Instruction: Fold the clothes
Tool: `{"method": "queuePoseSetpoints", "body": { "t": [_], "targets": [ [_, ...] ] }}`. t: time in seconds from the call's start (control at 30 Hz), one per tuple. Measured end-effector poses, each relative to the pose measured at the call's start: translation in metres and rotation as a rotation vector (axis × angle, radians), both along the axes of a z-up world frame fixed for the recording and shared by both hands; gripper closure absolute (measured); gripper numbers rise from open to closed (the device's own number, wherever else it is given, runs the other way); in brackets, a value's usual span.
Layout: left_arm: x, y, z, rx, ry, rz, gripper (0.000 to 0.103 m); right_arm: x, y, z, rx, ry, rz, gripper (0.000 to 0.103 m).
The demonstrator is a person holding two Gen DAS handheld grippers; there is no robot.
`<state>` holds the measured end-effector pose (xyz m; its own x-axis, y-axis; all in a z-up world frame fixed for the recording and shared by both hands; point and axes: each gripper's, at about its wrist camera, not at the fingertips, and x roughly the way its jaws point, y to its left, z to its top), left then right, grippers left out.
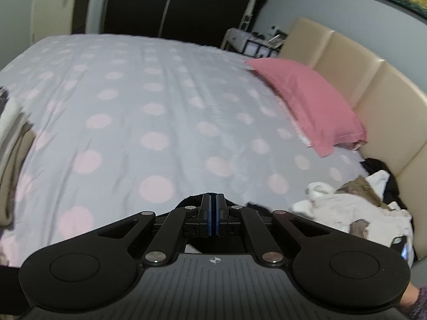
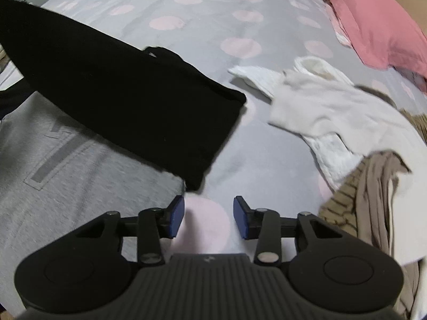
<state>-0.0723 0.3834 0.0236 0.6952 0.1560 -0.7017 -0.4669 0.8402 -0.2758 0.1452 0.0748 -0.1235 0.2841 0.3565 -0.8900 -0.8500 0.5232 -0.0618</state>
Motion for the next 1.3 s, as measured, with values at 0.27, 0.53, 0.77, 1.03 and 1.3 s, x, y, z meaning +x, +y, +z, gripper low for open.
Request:
{"method": "queuePoseSetpoints", "body": {
  "t": [0.27,0.53,0.77,1.03,1.3],
  "targets": [
    [-0.029,0.036,-0.055,-0.04,0.107,0.082,0.102,-0.003,0.008,-0.005,-0.024,-0.068,0.05,0.066],
    [-0.044,0.054,-0.102,-0.09,0.145,0.111,0.102,-0.016,0.024,-0.009,-0.03,-0.112,0.146,0.068],
    [-0.045,0.059,-0.107,-0.123,0.073,0.097,0.095,-0.015,0.034,-0.011,-0.029,-0.12,0.146,0.094],
    [-0.048,0.044,-0.129,-0.093,0.163,0.056,0.062,-0.008,0.031,-0.011,-0.031,-0.112,0.084,0.1],
    [-0.044,0.046,-0.164,-0.161,0.162,0.076,0.096,-0.005,0.03,-0.011,-0.039,-0.105,0.056,0.103]
  ]
}}
